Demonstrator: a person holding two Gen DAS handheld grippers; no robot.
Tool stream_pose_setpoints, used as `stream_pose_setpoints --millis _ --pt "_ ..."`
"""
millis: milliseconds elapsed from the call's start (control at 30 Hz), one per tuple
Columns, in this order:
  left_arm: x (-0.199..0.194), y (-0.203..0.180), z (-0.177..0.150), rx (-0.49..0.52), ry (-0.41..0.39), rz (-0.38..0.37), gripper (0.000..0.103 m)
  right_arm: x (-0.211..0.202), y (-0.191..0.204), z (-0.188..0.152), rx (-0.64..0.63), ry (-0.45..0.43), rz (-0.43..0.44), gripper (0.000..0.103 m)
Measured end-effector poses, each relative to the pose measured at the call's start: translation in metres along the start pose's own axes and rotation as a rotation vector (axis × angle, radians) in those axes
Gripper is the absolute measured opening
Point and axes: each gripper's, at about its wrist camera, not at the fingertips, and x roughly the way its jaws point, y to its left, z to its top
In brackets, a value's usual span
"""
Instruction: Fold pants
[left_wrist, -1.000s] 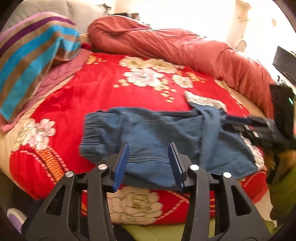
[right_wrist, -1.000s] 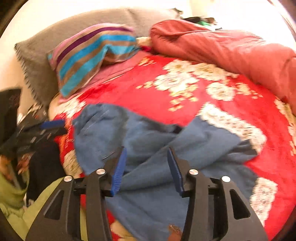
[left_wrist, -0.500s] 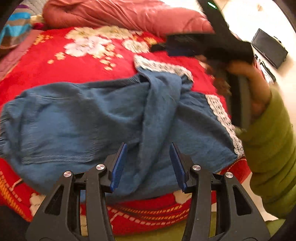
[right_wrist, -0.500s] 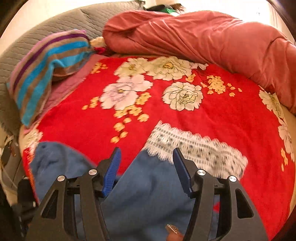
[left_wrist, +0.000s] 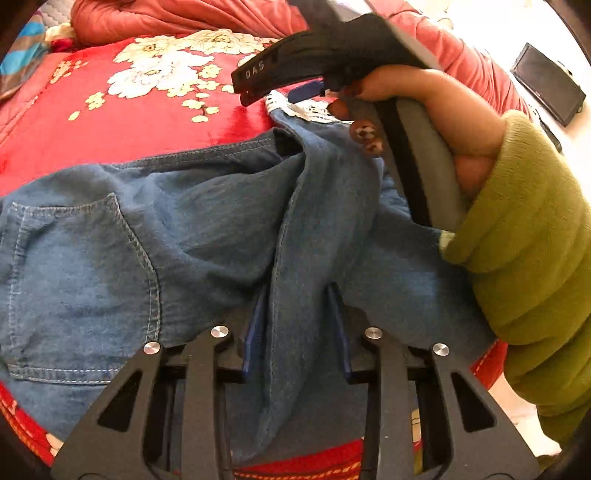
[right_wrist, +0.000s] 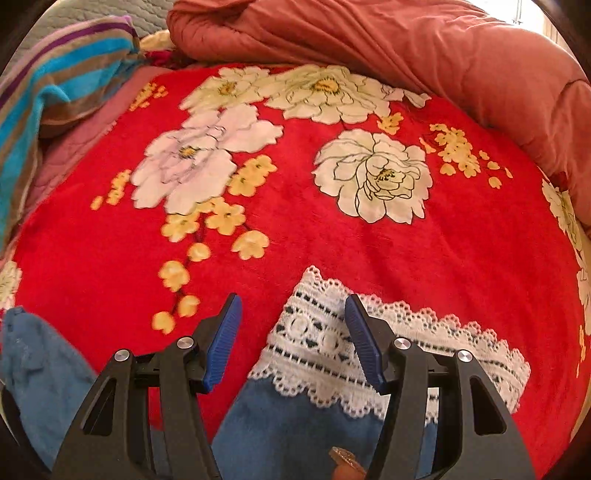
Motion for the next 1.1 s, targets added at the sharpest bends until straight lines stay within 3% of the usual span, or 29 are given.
stream_pose_setpoints --millis 33,133,433,533,600,667,900,1100 --pt "-0.001 0.001 -0.001 -0.001 -0.001 -0.004 0.024 0.004 -0.002 0.001 -0.002 0.002 -0.018 0.036" --pt "-0.004 0.001 -0.003 -0.002 -0.007 -0.011 0.024 0.002 -0.013 0.000 0.028 -0.016 0.015 0.010" --pt "-0.012 -0.005 -0.007 0.020 -0.027 0.006 0.024 -0.079 -0.058 -0.031 0.128 -0.175 0.062 0.009" --pt "-0.016 -0.008 -0.009 0.050 -0.051 0.053 0.024 -0.116 -0.079 -0.055 0.173 -0.228 0.061 0.009" --pt "-0.022 -0.009 -0.010 0.060 -0.066 0.076 0.006 -0.140 -0.092 -0.074 0.205 -0.259 0.051 0.009" --pt "-0.029 -0.009 -0.009 0.058 -0.076 0.061 0.001 -0.164 -0.107 -0.099 0.248 -0.280 0.056 0.009" --pt "-0.051 -0.017 -0.012 0.124 -0.111 0.069 0.000 -0.233 -0.120 -0.190 0.315 -0.281 0.123 0.009" --pt "-0.052 -0.024 -0.022 0.188 -0.090 0.062 0.000 -0.254 -0.118 -0.253 0.363 -0.243 0.120 0.009"
